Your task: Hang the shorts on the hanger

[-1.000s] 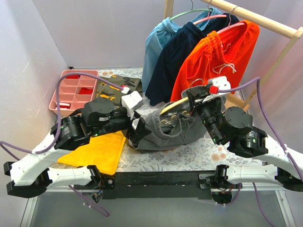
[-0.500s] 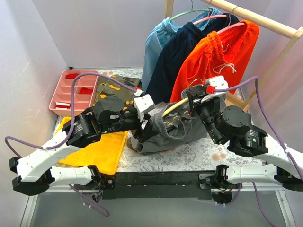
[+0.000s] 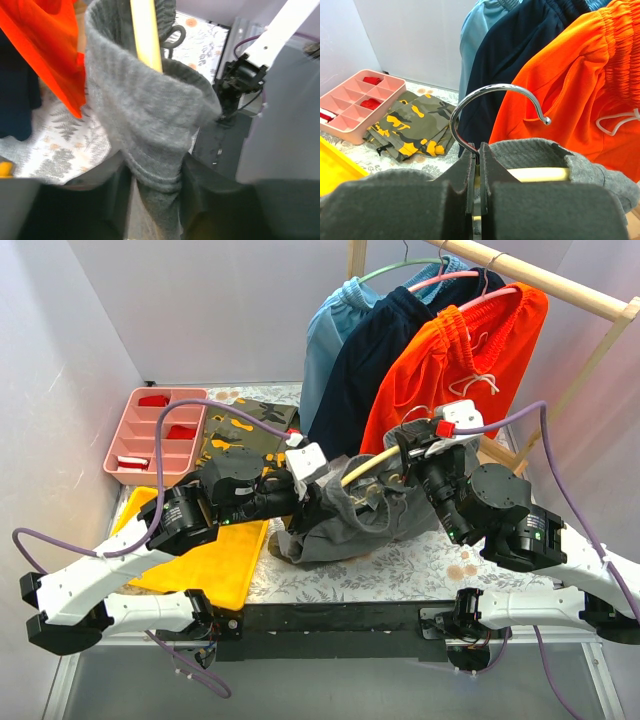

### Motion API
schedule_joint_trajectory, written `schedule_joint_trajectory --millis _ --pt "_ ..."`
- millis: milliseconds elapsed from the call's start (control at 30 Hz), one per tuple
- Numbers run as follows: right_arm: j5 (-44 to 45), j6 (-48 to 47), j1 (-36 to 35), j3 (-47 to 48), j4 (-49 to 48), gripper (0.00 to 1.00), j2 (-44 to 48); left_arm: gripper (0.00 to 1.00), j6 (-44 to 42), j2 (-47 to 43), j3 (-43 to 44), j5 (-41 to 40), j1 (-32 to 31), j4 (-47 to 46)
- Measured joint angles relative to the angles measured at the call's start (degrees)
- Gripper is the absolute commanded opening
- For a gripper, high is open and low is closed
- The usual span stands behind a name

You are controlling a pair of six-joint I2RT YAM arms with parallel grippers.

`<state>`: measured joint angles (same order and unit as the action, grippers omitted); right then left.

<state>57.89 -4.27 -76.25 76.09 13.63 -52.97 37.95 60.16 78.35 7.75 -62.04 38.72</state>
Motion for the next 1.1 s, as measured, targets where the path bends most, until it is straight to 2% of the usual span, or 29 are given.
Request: schedule_joint_trajectory --millis 133,167,200,567,600,633,700,733,867,900,1100 --pt "0.59 -0.02 0.00 0.00 0.00 0.01 0.00 0.22 -0.09 0.61 0.00 -1.20 0.00 -0.44" --pt "0.72 -0.07 0.00 0.00 0.02 0.01 0.00 0.17 -0.11 1.01 0.00 -1.29 0.00 -0.63" --pt "0.94 -0.20 0.00 0.00 0.04 0.01 0.00 0.02 -0.09 1.51 -0.02 -1.36 -0.02 -0.98" --pt "4.33 -0.44 0.37 -0.39 3.58 0.02 2.10 0.00 2.03 2.93 -5.75 -2.36 -0.37 -11.63" --pt "4.11 -0.35 0.35 -0.72 3.87 0.06 2.69 0.00 2.36 2.64 -6.60 -2.10 -0.42 -12.94" --pt "3.87 0.07 0.28 -0.98 4.42 0.15 3.19 0.00 2.67 2.19 -7.67 -1.70 -0.44 -14.40" --pt "3.21 1.36 0.04 -1.27 5.42 0.21 4.00 0.00 3.37 0.94 -9.86 -1.07 -0.46 -17.11" --pt "2.58 2.60 -0.04 -1.51 5.60 0.29 4.52 0.00 3.63 0.26 -10.88 -0.85 -0.50 -18.14" --pt "0.85 5.60 -0.39 -2.01 5.57 0.45 6.47 0.00 4.79 -1.64 -13.53 -0.83 -0.61 -20.22" --pt "0.59 6.19 -0.37 -2.01 5.55 0.53 6.78 0.00 5.11 -1.95 -14.05 -0.87 -0.61 -20.81" --pt "-1.07 9.68 -0.37 -1.95 5.97 0.71 7.74 0.00 7.17 -3.10 -16.87 -1.86 -0.59 -21.84"
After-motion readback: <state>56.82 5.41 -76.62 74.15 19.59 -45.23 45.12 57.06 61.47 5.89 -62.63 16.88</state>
